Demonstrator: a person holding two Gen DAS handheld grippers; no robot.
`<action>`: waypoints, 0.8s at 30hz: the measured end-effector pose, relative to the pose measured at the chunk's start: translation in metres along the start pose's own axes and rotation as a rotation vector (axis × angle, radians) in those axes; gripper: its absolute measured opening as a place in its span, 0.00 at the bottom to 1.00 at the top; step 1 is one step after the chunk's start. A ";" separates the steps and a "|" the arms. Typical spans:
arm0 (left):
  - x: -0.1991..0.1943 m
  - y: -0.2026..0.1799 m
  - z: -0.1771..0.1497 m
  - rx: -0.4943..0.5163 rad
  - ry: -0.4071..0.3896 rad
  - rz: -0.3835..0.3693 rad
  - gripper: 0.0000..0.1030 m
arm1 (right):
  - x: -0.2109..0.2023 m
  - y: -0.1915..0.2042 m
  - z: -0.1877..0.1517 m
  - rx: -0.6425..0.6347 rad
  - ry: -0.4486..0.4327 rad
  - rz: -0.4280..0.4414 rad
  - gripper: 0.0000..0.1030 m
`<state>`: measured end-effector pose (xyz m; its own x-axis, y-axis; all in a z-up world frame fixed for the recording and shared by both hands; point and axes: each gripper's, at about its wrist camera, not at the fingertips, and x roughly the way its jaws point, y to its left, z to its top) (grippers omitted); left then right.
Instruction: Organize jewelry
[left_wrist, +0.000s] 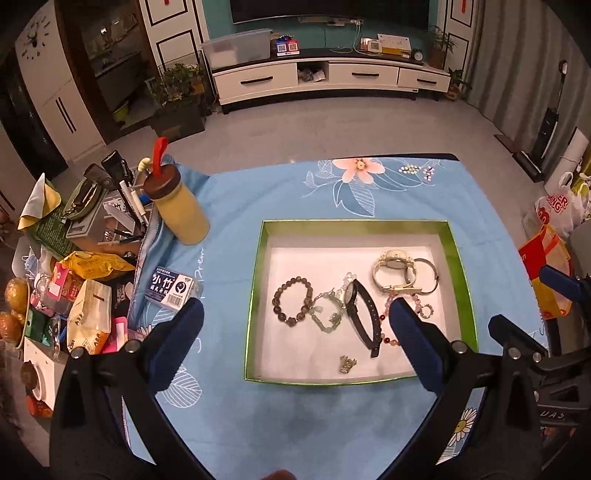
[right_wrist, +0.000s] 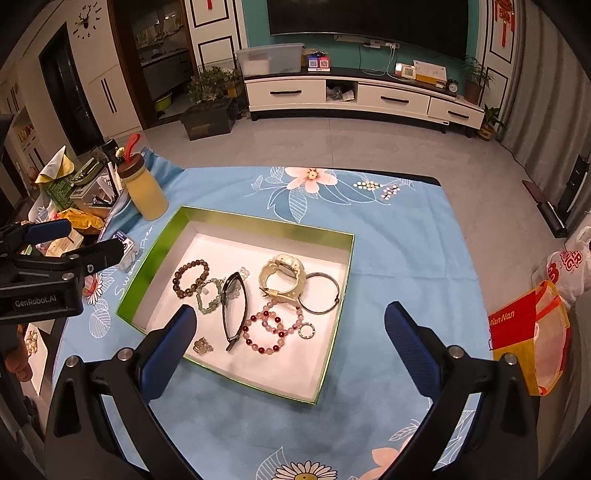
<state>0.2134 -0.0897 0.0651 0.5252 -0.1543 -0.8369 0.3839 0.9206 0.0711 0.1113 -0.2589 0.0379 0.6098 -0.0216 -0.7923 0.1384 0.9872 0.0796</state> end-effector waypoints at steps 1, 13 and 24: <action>0.001 0.000 0.000 0.000 0.005 0.001 0.98 | 0.001 0.000 0.000 0.001 0.001 -0.002 0.99; 0.006 0.003 -0.003 -0.007 0.017 0.015 0.98 | 0.003 0.001 0.000 -0.004 -0.001 -0.017 0.99; 0.004 0.003 -0.006 -0.009 0.008 0.011 0.98 | 0.004 0.002 -0.001 -0.005 -0.005 -0.022 0.99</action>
<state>0.2127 -0.0851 0.0587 0.5234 -0.1419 -0.8402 0.3712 0.9255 0.0749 0.1135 -0.2572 0.0345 0.6103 -0.0440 -0.7909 0.1478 0.9873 0.0591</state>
